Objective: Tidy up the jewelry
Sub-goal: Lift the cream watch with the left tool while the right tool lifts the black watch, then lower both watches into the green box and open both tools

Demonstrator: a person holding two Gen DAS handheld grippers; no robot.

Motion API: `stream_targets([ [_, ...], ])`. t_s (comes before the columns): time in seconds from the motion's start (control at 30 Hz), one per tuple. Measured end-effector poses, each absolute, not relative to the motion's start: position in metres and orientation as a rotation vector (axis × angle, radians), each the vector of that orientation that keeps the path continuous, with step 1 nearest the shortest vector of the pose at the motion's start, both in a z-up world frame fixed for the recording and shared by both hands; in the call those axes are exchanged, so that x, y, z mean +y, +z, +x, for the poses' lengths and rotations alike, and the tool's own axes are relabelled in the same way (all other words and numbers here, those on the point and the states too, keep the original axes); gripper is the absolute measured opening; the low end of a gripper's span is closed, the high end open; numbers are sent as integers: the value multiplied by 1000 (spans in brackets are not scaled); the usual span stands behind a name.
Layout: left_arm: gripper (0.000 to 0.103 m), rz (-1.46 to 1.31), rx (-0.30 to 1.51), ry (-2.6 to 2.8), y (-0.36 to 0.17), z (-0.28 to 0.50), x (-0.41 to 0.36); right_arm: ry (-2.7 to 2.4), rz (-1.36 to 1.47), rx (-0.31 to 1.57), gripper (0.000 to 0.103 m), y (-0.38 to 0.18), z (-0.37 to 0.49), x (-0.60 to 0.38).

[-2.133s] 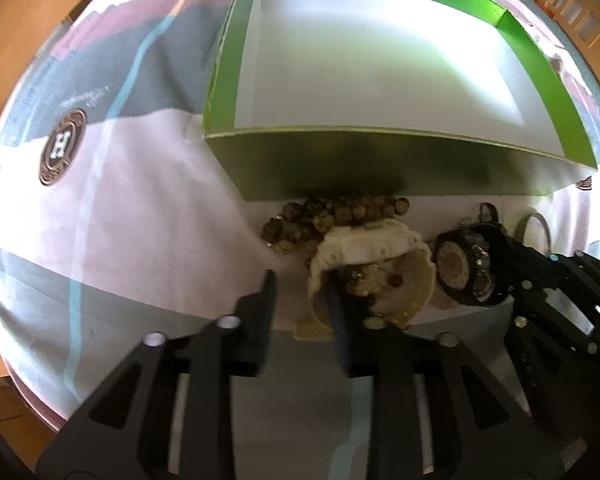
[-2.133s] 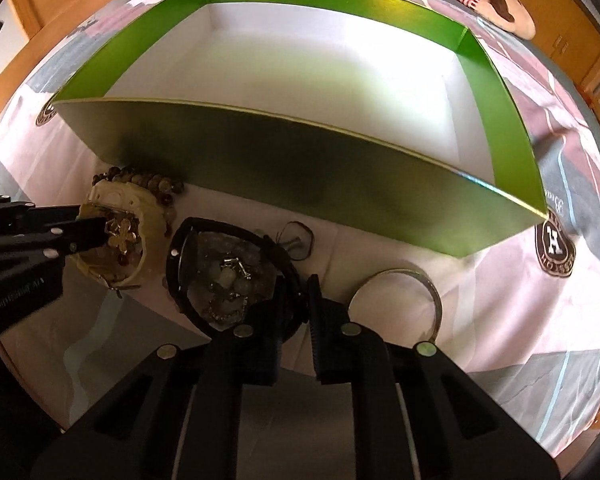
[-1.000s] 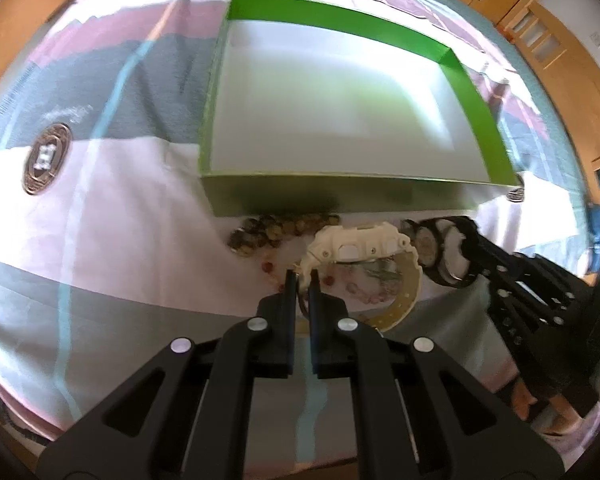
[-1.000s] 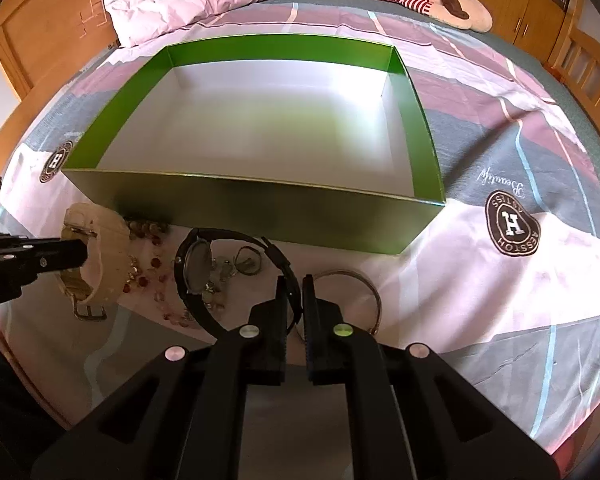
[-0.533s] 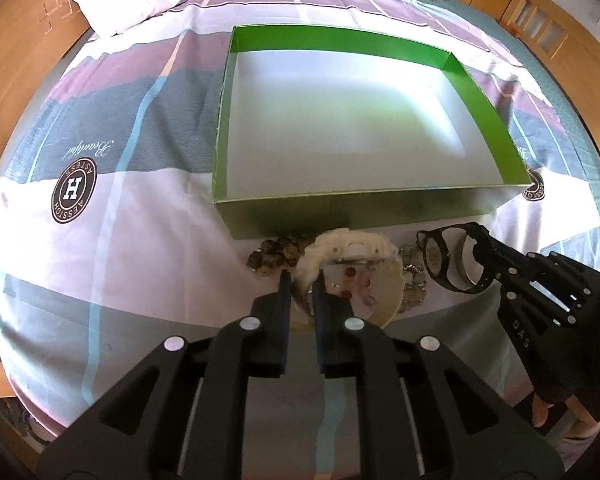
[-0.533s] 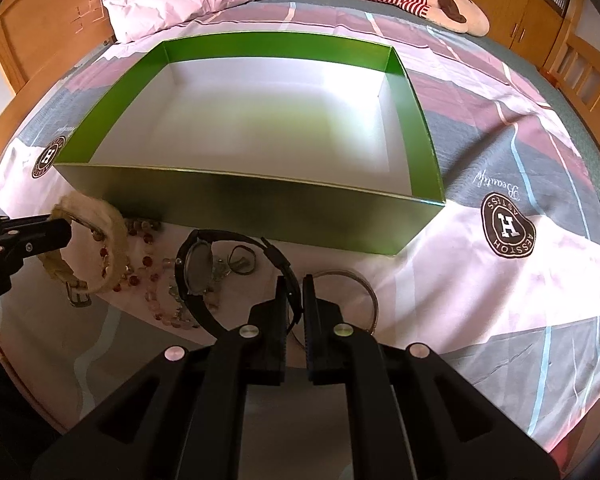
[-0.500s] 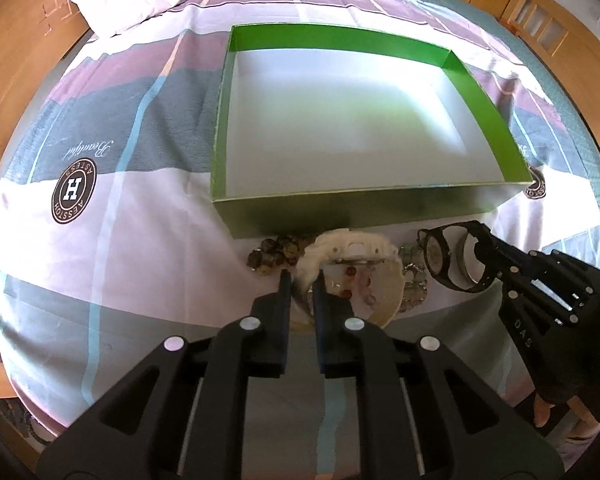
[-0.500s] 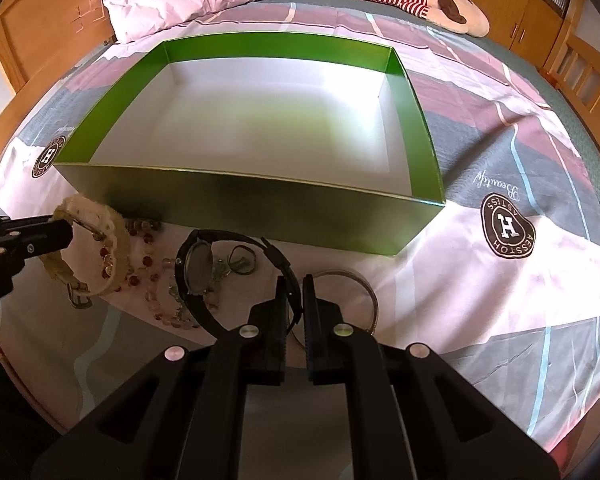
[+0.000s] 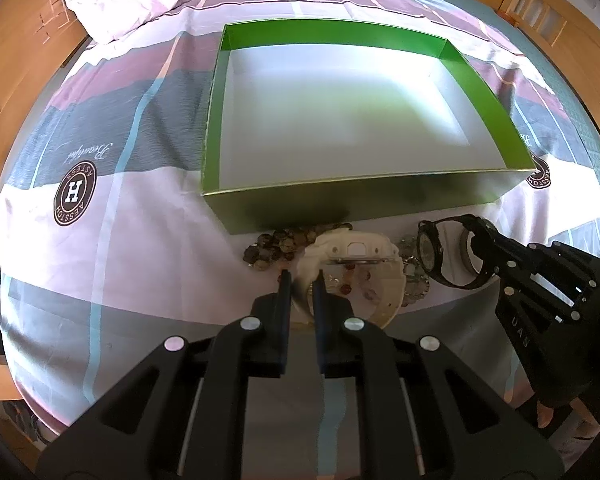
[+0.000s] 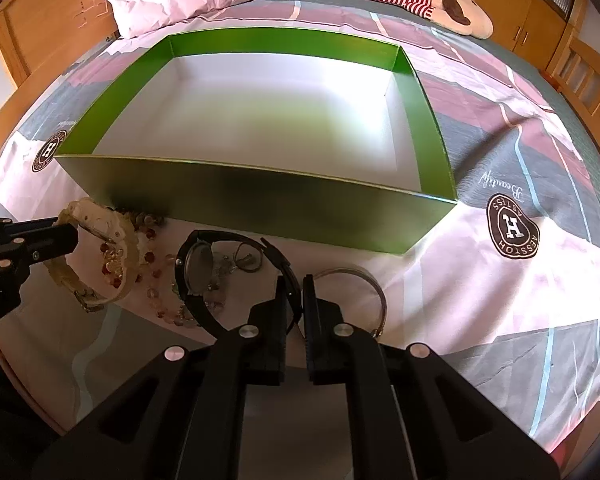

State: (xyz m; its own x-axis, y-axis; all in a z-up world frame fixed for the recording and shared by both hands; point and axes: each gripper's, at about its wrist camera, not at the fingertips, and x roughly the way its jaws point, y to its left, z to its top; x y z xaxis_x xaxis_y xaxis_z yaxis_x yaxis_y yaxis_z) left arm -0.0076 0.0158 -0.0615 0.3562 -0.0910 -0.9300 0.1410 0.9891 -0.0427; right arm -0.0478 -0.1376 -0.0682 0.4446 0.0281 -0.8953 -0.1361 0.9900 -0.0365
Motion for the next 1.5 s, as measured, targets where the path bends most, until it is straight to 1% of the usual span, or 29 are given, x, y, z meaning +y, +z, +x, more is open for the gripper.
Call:
stream_targets([
  [1.03, 10, 70, 1187, -137, -60, -8, 14, 112, -101, 1099, 7, -65, -49, -137],
  [1.13, 10, 33, 1160, -152, -48, -5, 24, 140, -60, 1092, 7, -53, -49, -140],
  [1.33, 10, -67, 1060, -194, -14, 0, 44, 198, -1, 977, 7, -13, -52, -146],
  [1.5, 10, -132, 999, -177, 2, 24, 51, 159, 26, 918, 7, 6, -19, -150],
])
